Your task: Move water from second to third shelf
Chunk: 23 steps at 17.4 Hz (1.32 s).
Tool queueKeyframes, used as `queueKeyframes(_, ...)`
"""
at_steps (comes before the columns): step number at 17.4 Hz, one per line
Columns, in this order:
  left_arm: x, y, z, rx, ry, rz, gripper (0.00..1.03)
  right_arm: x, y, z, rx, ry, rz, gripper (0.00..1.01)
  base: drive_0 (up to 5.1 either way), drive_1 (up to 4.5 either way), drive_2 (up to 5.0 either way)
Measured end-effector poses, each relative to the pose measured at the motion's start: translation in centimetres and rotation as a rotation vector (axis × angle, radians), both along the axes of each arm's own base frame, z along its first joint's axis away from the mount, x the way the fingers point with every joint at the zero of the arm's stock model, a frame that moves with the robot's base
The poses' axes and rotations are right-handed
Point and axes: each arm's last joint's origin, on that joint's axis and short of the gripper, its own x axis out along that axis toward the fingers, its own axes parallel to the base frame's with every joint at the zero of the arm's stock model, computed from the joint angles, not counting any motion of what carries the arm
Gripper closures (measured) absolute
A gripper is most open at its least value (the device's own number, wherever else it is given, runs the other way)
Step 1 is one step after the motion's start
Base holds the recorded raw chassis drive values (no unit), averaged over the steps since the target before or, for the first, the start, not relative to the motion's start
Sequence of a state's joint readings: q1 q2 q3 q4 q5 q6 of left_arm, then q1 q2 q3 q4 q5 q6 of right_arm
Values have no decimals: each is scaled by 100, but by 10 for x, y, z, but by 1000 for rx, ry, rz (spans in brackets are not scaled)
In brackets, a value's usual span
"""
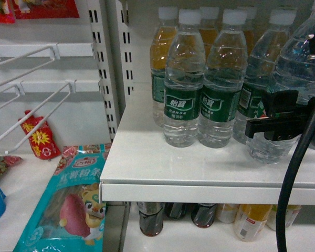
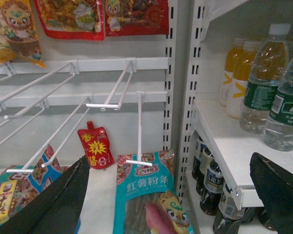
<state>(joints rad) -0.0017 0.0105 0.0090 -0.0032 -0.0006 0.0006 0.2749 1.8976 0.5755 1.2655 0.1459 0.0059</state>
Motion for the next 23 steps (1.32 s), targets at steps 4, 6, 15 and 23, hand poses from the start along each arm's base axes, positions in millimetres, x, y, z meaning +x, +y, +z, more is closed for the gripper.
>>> queueKeyframes(4,0,0,0,0,0,0,5,6,1,-1,1,0,-11,60,0,0,0)
queueKeyframes(6,0,0,0,0,0,0,5,8,2,-6,-3,11,-19,60,0,0,0)
queueKeyframes(15,0,0,0,0,0,0,5,10,1,-14,11,31,-45,60,0,0,0)
queueKeyframes(23,0,0,0,0,0,0,5,13,-2,-12,33,17,-46,31,0,0,0)
